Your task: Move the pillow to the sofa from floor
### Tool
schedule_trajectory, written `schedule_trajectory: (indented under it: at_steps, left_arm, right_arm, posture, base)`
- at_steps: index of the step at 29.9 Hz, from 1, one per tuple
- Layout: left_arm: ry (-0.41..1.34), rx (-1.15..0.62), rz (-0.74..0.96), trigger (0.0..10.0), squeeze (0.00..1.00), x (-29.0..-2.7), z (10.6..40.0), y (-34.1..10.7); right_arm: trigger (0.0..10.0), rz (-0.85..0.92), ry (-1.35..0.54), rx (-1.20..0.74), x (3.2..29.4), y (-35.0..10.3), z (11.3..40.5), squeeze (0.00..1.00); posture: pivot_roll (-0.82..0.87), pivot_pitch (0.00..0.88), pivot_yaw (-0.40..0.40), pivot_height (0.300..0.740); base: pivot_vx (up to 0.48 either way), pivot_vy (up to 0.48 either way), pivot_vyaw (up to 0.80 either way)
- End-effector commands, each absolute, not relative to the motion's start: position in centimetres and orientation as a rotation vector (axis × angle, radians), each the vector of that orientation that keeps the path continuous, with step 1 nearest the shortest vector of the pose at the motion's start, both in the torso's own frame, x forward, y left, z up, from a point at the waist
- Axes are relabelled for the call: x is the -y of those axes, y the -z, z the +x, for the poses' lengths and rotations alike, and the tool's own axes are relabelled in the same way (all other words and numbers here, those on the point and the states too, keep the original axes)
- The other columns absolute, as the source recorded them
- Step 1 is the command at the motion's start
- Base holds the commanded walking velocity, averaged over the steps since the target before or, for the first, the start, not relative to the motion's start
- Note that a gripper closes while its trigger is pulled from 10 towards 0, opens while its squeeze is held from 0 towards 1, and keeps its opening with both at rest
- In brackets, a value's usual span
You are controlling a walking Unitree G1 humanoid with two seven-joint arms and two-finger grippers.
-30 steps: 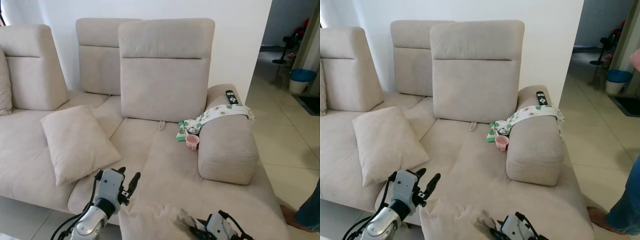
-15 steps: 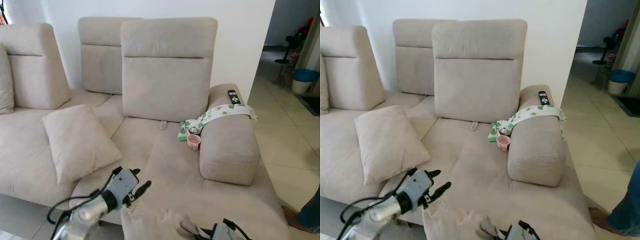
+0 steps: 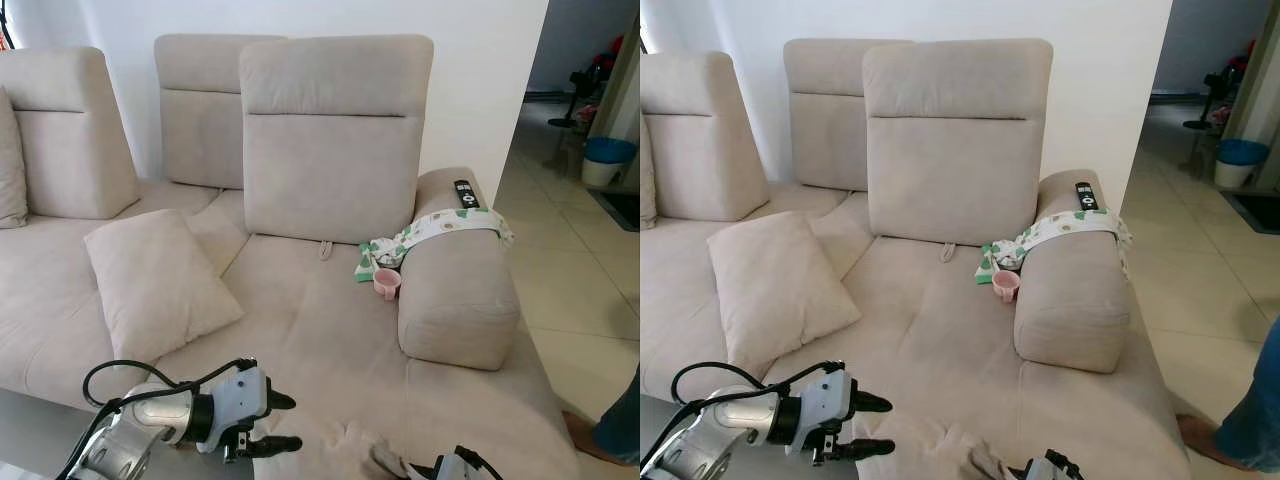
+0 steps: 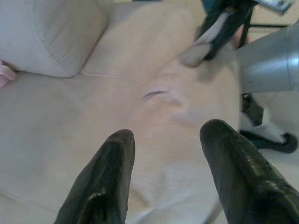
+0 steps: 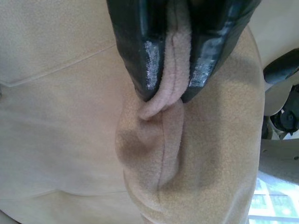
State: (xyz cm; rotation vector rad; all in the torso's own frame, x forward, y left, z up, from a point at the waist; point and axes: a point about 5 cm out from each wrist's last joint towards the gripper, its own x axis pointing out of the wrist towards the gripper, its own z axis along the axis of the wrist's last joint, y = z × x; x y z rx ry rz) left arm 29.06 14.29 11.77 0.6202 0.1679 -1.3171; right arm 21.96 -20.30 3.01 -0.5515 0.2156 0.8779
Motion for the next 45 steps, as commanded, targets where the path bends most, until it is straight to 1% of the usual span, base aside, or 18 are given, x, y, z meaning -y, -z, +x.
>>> schedule_trajectory:
  at_steps: [1,3,5,6,8,11,14,15,17,19,23,27,30,33,39,45]
  left_arm:
    - [1.286,-0.144,0.671,10.0,0.00,-13.8,29.8,-11.6]
    - [1.275,-0.141,0.690,10.0,0.00,-13.6,30.0,-11.7]
    - [1.239,-0.148,0.771,10.0,0.00,-13.7,30.7,-11.4]
    - [1.239,-0.148,0.771,10.0,0.00,-13.7,30.7,-11.4]
    - [1.212,-0.167,0.833,10.0,0.00,-13.8,31.2,-11.2]
    - [1.211,-0.177,0.855,10.0,0.00,-13.9,31.3,-11.1]
    - [1.202,-0.234,1.044,10.0,0.00,-14.6,31.5,-10.0]
    - [1.202,-0.234,1.044,10.0,0.00,-14.6,31.5,-10.0]
    - [1.205,-0.271,1.144,10.0,0.00,-15.3,31.7,-9.6]
    - [1.205,-0.271,1.144,10.0,0.00,-15.3,31.7,-9.6]
    - [1.211,-0.321,1.202,10.0,0.00,-15.6,31.9,-9.0]
    - [1.258,-0.355,1.208,10.0,0.00,-15.5,31.5,-8.5]
    - [1.346,-0.404,1.195,10.0,0.00,-15.5,30.8,-7.9]
    - [1.367,-0.427,1.208,10.0,0.00,-15.6,30.6,-7.7]
    - [1.467,-0.552,1.209,10.0,0.00,-16.0,29.6,-7.0]
    - [1.481,-0.585,1.199,9.9,0.00,-15.7,29.6,-6.8]
  right_arm:
    - [0.0,-0.574,-0.895,-0.214,20.2,-3.2,21.9,0.00]
    - [0.0,-0.576,-0.903,-0.210,20.0,-3.3,21.8,0.00]
    - [0.0,-0.585,-0.925,-0.210,20.1,-3.3,21.5,0.00]
    - [0.0,-0.585,-0.925,-0.210,20.1,-3.3,21.5,0.00]
    - [0.0,-0.597,-0.942,-0.215,20.2,-3.3,21.2,0.00]
    - [0.0,-0.602,-0.947,-0.217,20.2,-3.3,21.2,0.00]
    - [0.0,-0.618,-0.950,-0.199,20.1,-3.7,21.3,0.00]
    - [0.0,-0.618,-0.950,-0.199,20.1,-3.7,21.3,0.00]
    - [0.0,-0.622,-0.949,-0.187,20.0,-3.9,21.4,0.00]
    - [0.0,-0.622,-0.949,-0.187,20.0,-3.9,21.4,0.00]
    - [0.0,-0.621,-0.948,-0.174,19.7,-4.1,21.5,0.00]
    - [0.0,-0.621,-0.948,-0.167,19.6,-4.3,21.6,0.00]
    - [0.0,-0.626,-0.944,-0.163,19.6,-4.4,21.8,0.00]
    - [0.0,-0.628,-0.942,-0.162,19.7,-4.5,21.8,0.00]
    - [0.0,-0.636,-0.939,-0.153,19.7,-4.8,22.0,0.00]
    - [0.0,-0.638,-0.940,-0.145,19.5,-5.0,22.2,0.00]
  posture:
    - [-0.03,0.000,0.059,0.550]
    - [-0.03,0.000,0.059,0.550]
    - [-0.03,0.000,0.053,0.550]
    - [-0.03,0.000,0.053,0.550]
    - [-0.03,0.000,0.053,0.550]
    - [-0.03,0.000,0.053,0.550]
    - [-0.04,0.000,0.058,0.550]
    - [-0.04,0.000,0.058,0.550]
    - [-0.04,0.000,0.058,0.550]
    - [-0.04,0.000,0.058,0.550]
    - [-0.05,0.000,0.059,0.550]
    - [-0.05,0.000,0.058,0.550]
    - [-0.05,0.000,0.055,0.550]
    - [-0.05,0.000,0.053,0.550]
    - [-0.05,0.000,0.048,0.550]
    - [-0.05,0.000,0.048,0.550]
  base:
    - [0.000,0.000,0.00]
    - [0.000,0.000,0.00]
    - [0.000,0.000,0.00]
    - [0.000,0.000,0.00]
    - [0.000,0.000,0.00]
    - [0.000,0.000,0.00]
    - [0.000,0.000,0.00]
    - [0.000,0.000,0.00]
    - [0.000,0.000,0.00]
    - [0.000,0.000,0.00]
    - [0.000,0.000,0.00]
    - [0.000,0.000,0.00]
    - [0.000,0.000,0.00]
    - [0.000,0.000,0.00]
    - [0.000,0.000,0.00]
    - [0.000,0.000,0.00]
